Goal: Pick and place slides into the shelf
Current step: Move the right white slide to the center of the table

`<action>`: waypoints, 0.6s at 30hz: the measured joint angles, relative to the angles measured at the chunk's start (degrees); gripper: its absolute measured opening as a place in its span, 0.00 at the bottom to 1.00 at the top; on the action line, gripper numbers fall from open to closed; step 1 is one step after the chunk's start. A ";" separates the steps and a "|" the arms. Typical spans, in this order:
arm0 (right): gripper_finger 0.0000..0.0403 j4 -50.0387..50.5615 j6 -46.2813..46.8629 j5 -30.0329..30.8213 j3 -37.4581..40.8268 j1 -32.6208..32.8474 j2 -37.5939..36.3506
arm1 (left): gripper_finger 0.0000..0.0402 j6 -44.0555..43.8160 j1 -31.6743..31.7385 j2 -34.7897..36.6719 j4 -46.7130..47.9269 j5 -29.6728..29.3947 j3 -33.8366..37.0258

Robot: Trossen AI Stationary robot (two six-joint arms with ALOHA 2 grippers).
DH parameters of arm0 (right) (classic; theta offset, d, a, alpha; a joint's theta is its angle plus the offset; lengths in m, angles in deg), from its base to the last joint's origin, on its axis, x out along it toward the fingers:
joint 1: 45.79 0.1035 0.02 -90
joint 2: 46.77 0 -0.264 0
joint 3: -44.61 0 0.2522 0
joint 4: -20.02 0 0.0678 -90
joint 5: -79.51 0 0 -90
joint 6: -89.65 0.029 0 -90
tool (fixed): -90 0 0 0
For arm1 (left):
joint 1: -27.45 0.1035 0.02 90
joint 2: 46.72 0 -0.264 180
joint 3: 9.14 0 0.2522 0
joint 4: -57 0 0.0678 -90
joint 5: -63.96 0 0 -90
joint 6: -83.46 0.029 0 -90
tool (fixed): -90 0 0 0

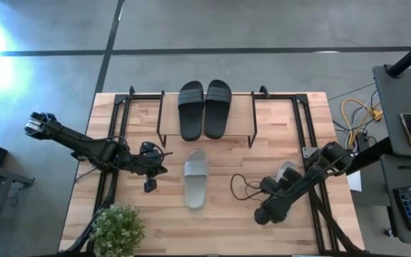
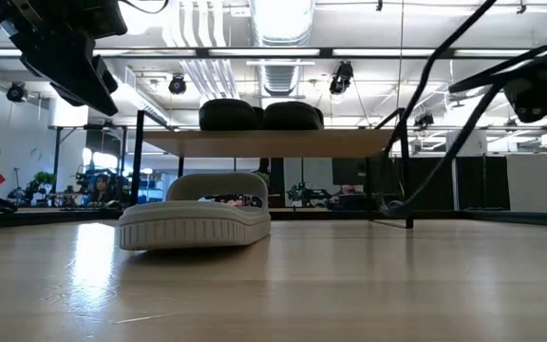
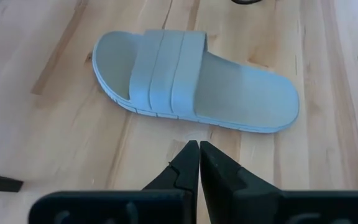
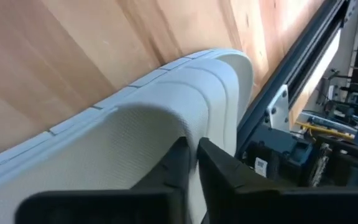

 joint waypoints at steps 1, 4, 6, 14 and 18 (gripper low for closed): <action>0.04 -0.35 -0.01 0.14 0.06 -0.10 0.00 | 0.00 -0.01 0.00 0.00 0.00 -0.19 0.00; 0.03 -1.16 0.68 0.40 -0.11 -0.57 -0.07 | 0.00 0.01 0.00 0.00 0.00 -0.62 0.00; 0.03 -1.44 1.37 2.47 -1.30 -0.57 -0.07 | 0.00 0.01 0.00 0.00 0.02 -0.80 0.00; 0.02 -3.07 -0.01 16.07 -13.85 -1.98 -0.09 | 0.00 0.14 0.00 0.00 0.02 -0.94 0.13; 0.02 -10.42 -10.77 23.38 -19.25 -4.11 -0.15 | 0.00 0.18 0.00 0.00 0.02 -2.12 0.22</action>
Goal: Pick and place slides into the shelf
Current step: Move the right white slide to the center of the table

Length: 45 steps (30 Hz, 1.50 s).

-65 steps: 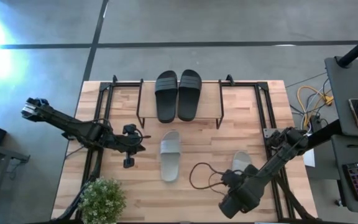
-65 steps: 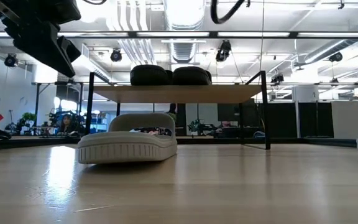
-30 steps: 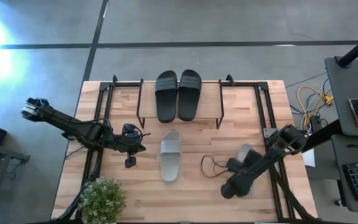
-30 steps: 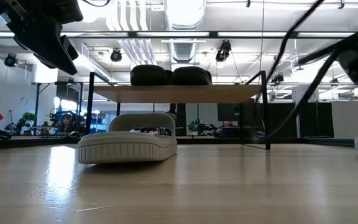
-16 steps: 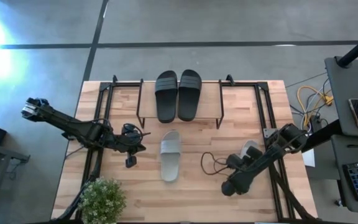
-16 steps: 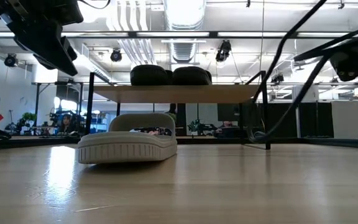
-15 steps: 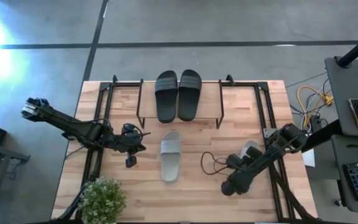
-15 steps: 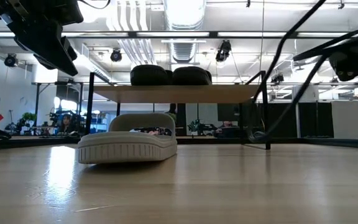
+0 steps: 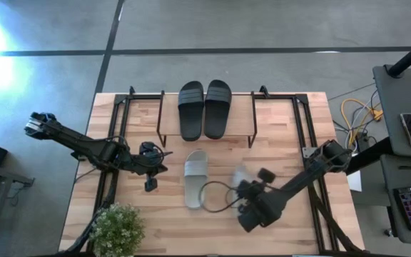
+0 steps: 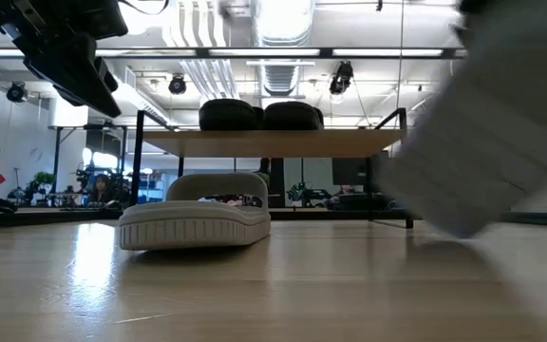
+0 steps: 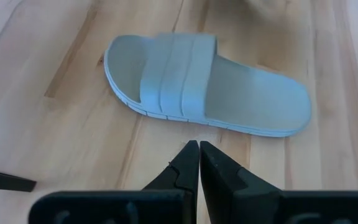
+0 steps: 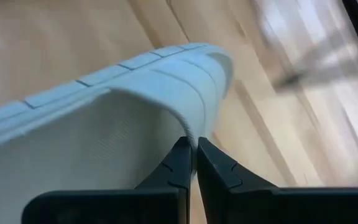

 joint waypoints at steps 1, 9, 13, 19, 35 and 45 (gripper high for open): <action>0.02 -2.30 -3.91 0.70 -0.59 -0.83 0.02 | 0.00 0.00 0.00 0.00 0.00 -0.27 0.00; 0.02 -9.83 -28.07 2.49 -4.73 -8.60 6.39 | 0.00 0.00 0.02 -0.15 -0.08 -0.39 -0.10; 0.02 -8.60 -32.15 8.53 -8.49 -12.21 10.21 | 0.00 -0.02 0.02 -0.22 -0.11 -0.37 -0.10; 0.02 -8.78 -33.51 7.15 -12.45 -15.42 11.88 | 0.00 0.01 0.02 -0.24 0.00 -0.37 -0.07; 0.21 -5.98 -30.64 3.12 -13.62 -15.80 12.04 | 0.00 2.02 0.02 -0.24 0.35 -0.37 0.15; 0.34 -7.70 -29.48 -9.67 -14.56 -15.24 11.98 | 0.00 2.03 0.02 -0.24 0.27 -0.36 0.15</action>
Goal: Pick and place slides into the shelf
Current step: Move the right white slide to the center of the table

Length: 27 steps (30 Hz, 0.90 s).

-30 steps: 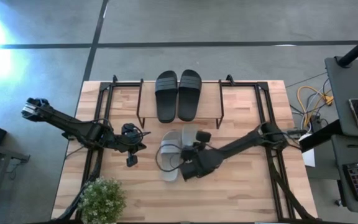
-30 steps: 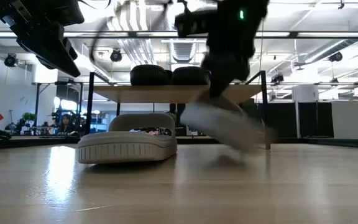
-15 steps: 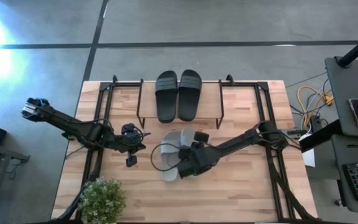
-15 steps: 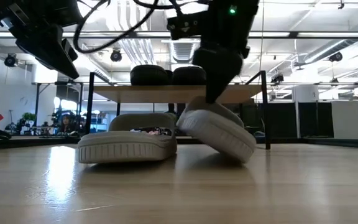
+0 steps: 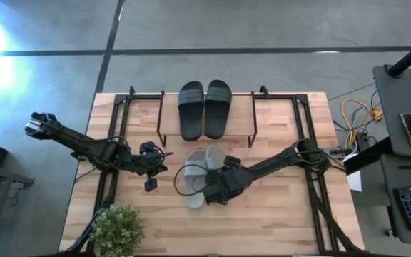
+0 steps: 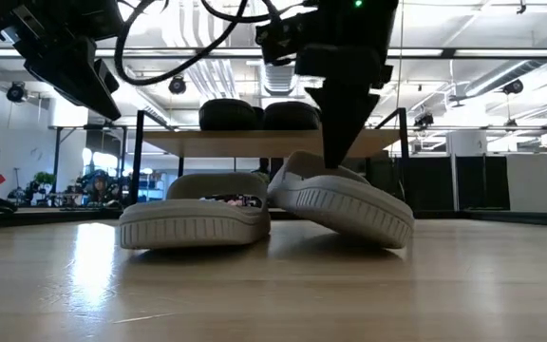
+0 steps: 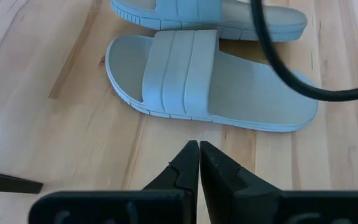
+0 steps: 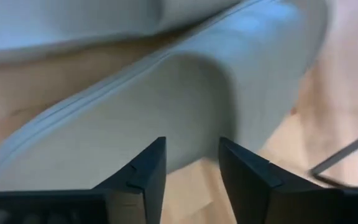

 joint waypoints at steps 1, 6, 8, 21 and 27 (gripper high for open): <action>0.35 0.05 0.02 -1.43 0.00 0.23 -0.03 | 0.00 -0.06 0.00 0.00 -0.01 -0.01 0.00; 0.40 0.62 0.09 -6.36 -2.71 2.48 -0.95 | 0.00 -0.45 0.00 0.00 -0.14 0.24 0.00; 0.40 2.54 3.21 -7.08 -4.58 3.61 -1.18 | 0.00 -0.54 0.00 0.00 -0.16 0.76 0.00; 0.04 -8.71 37.15 -15.77 1.84 6.36 -1.62 | 0.00 -1.24 -0.06 0.00 -0.18 3.30 0.00; 0.02 -16.75 38.94 -14.57 1.88 4.45 -0.41 | 0.00 -5.15 -0.13 0.00 0.13 4.19 0.00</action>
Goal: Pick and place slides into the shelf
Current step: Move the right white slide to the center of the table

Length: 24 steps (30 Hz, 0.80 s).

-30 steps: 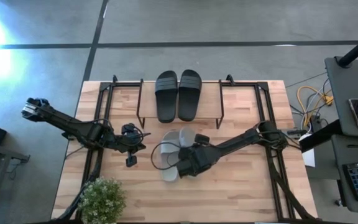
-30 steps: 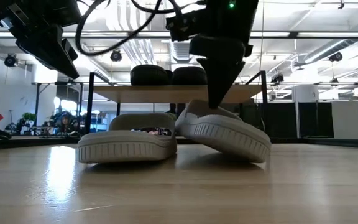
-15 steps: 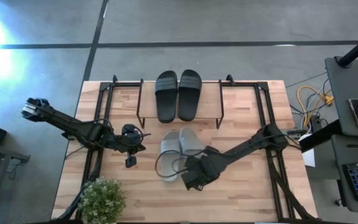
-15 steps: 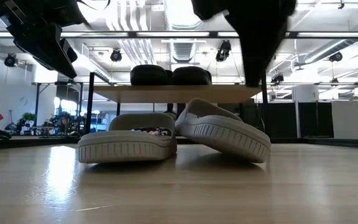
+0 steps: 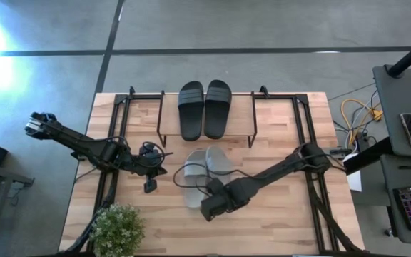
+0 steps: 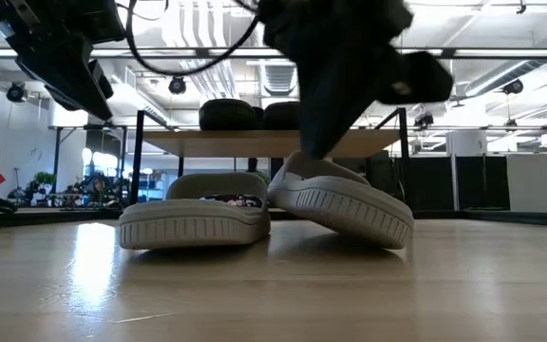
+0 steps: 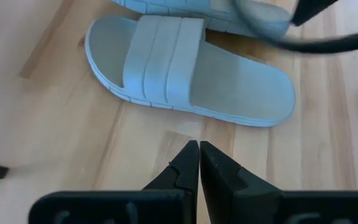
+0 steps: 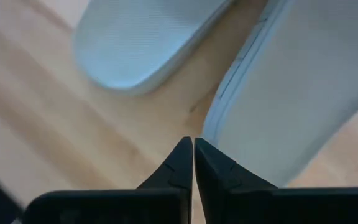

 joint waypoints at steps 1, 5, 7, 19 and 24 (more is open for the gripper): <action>0.02 -0.08 -0.27 0.11 0.00 -0.32 0.55 | 0.00 -0.02 -0.02 0.00 0.02 0.33 0.00; 0.02 -0.11 -3.55 0.36 0.09 -1.25 3.47 | 0.00 -0.07 -0.02 0.00 0.05 1.99 0.00; 0.02 -1.00 -4.87 -0.19 0.09 -1.73 4.59 | 0.00 -0.09 -0.11 0.00 0.13 2.23 0.00; 0.02 -3.45 -6.23 5.54 -0.92 -1.26 -1.51 | 0.00 -1.38 -0.46 0.07 0.21 1.94 0.00; 0.02 9.24 3.70 5.81 -0.62 0.34 -4.46 | 0.00 -2.75 -0.46 0.11 0.03 2.03 0.09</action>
